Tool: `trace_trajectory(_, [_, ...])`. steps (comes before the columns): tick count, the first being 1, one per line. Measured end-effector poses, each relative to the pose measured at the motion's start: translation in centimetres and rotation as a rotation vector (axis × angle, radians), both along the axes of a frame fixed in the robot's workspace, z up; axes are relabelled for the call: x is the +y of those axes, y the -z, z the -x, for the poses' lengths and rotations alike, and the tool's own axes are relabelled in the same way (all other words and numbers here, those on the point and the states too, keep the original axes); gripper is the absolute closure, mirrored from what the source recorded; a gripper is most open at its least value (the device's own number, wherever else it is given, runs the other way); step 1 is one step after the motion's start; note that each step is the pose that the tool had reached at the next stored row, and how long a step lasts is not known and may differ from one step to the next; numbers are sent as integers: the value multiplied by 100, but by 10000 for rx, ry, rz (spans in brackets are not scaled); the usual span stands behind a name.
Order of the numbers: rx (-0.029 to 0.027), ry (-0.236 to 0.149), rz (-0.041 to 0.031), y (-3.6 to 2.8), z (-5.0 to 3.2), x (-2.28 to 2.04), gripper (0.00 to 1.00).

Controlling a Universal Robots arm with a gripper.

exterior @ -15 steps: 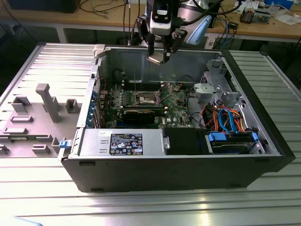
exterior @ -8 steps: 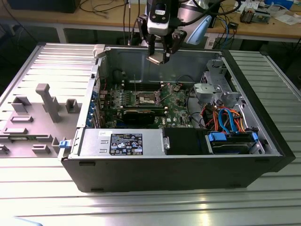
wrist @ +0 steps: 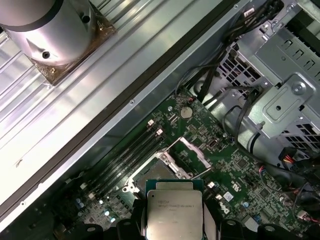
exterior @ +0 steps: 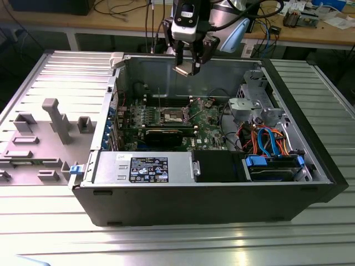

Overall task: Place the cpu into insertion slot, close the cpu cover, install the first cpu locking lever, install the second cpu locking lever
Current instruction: 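Place the cpu into insertion slot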

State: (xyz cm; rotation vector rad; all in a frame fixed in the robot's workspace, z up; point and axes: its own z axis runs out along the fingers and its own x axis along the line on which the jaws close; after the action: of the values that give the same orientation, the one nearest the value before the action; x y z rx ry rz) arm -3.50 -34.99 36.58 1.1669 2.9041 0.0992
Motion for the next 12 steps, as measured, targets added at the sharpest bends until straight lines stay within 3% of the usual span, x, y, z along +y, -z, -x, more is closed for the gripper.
trace_trajectory(12, [0,226,1,1,0,0,46])
